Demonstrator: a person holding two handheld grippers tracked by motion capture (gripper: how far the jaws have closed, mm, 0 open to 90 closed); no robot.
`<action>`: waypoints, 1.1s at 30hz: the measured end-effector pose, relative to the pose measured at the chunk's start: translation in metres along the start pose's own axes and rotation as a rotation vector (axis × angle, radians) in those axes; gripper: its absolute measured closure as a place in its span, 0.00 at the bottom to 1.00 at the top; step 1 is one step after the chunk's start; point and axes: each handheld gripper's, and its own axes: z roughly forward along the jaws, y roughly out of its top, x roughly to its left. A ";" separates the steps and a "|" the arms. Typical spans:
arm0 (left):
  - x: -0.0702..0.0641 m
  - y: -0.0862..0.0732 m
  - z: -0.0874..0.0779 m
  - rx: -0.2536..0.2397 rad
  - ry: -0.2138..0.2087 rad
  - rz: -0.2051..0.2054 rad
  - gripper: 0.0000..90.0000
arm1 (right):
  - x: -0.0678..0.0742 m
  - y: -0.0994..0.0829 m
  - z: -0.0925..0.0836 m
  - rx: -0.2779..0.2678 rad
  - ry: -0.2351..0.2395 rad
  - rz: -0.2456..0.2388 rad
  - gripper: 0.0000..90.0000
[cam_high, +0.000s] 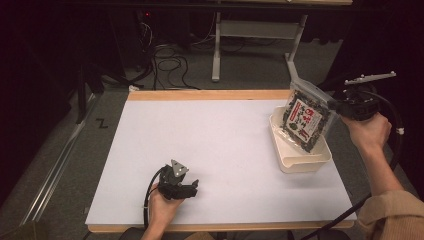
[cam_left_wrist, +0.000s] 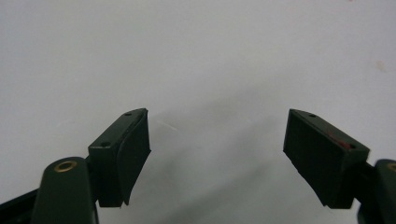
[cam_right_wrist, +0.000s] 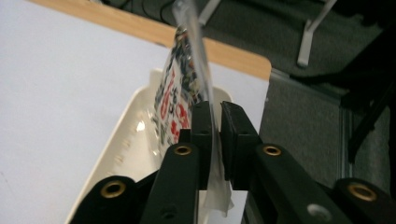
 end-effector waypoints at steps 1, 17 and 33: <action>0.000 0.000 0.000 0.001 0.000 0.001 0.26 | -0.001 -0.001 0.003 0.022 -0.008 0.000 0.93; -0.001 -0.001 0.001 0.004 -0.002 0.003 0.26 | -0.023 -0.026 0.006 -0.025 -0.029 0.091 0.62; -0.003 -0.001 -0.001 -0.002 -0.015 0.014 0.26 | -0.002 -0.035 -0.026 -0.192 0.012 0.035 0.51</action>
